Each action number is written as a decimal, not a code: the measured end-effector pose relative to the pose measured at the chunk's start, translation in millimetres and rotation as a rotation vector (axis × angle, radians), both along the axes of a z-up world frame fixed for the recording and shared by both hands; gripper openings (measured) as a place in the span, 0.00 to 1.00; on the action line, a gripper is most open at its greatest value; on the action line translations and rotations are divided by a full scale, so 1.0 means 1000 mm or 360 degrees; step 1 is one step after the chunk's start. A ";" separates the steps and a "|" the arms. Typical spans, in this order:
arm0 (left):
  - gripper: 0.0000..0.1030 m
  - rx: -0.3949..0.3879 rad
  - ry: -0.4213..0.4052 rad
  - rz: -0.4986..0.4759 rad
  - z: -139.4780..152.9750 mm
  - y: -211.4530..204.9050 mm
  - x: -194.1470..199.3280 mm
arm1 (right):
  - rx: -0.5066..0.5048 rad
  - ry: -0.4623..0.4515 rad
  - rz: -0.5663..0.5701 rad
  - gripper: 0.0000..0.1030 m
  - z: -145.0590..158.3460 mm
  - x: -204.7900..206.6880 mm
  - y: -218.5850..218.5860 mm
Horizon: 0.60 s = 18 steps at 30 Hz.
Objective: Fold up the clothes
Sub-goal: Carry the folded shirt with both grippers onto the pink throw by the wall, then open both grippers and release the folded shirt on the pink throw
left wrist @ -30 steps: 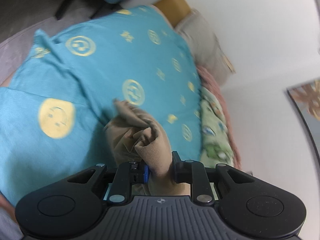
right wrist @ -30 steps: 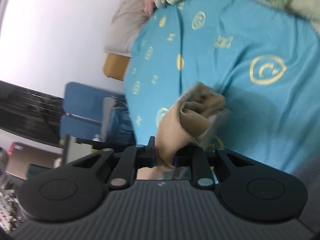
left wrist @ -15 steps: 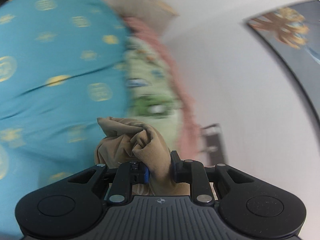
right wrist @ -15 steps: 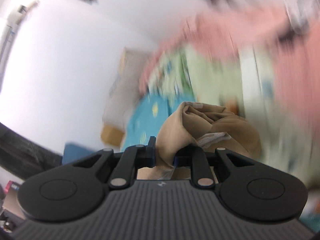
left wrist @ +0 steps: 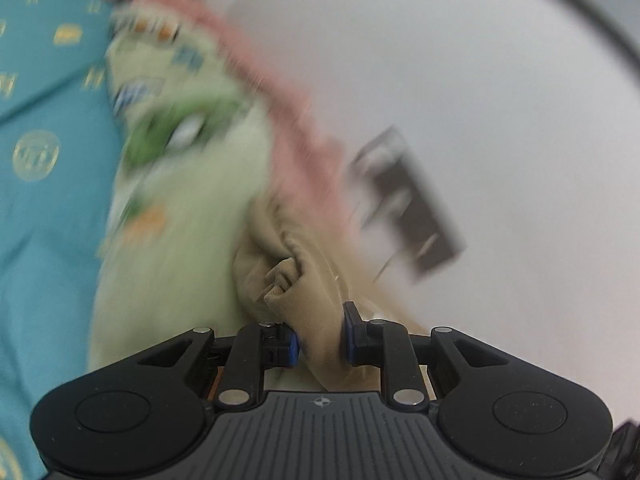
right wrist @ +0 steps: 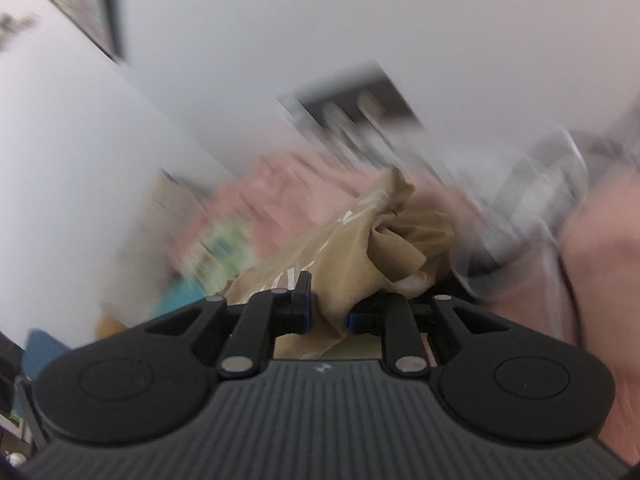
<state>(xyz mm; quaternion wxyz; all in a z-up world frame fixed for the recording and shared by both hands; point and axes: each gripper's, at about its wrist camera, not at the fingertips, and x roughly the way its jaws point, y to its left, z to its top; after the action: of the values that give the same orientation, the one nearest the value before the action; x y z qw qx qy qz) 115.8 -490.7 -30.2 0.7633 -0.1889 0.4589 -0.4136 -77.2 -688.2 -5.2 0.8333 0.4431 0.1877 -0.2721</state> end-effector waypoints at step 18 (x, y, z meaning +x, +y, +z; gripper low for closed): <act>0.96 0.0334 -0.0568 -0.0153 0.091 0.049 -0.080 | -0.0052 0.0134 0.0025 0.27 0.036 -0.056 0.068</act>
<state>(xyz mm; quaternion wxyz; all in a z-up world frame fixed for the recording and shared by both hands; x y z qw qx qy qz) 35.9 -441.6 60.8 0.8274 -0.0100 0.3654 -0.4264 -133.0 -620.2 30.7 0.8339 0.4161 0.2216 -0.2869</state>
